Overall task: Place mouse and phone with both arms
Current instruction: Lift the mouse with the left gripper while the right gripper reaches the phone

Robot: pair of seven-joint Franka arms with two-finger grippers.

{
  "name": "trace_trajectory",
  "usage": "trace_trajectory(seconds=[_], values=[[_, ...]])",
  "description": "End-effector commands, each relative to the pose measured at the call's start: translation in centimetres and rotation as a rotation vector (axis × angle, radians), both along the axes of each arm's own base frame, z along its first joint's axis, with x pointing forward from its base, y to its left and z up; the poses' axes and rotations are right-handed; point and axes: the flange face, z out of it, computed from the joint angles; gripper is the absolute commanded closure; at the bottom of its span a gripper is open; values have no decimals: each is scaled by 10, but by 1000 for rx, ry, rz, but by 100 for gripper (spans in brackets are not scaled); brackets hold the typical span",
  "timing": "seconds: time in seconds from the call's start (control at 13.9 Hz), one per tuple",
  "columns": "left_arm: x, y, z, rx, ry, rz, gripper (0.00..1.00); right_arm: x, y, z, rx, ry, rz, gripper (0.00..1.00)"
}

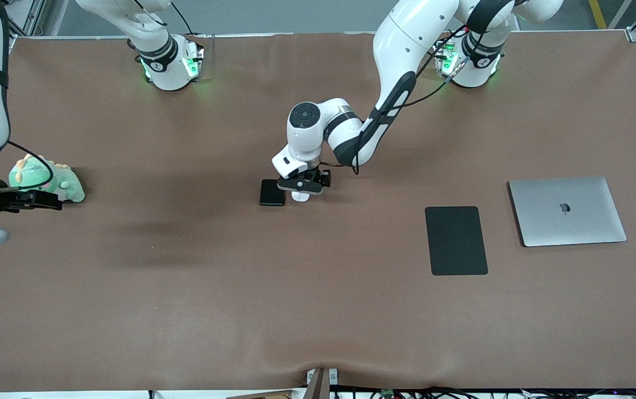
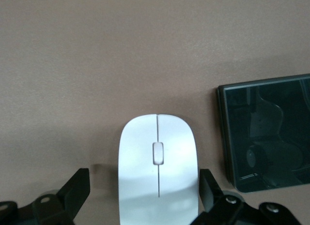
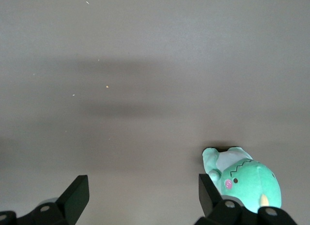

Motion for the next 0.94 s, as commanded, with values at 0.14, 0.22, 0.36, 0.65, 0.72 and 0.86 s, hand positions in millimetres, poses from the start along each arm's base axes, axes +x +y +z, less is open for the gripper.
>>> trace_trajectory(seconds=[0.14, 0.22, 0.36, 0.65, 0.72, 0.86], values=[[6, -15, -1, -30, -33, 10, 0, 2, 37, 4, 62, 1, -15, 0], [7, -15, 1, -32, -34, 14, 0, 1, 48, 4, 68, 10, -60, 0], [7, -15, -2, -31, -32, 28, 2, -1, 73, 3, 73, 35, -91, 0], [-1, -19, -5, -31, -26, 39, 48, -7, 137, 6, 74, 67, -150, 0], [-1, -19, -5, -31, -26, 46, 51, -8, 150, 6, 72, 68, -166, 0], [1, -20, 2, -40, -30, 52, 50, -9, 166, 6, 74, 64, -175, 0]])
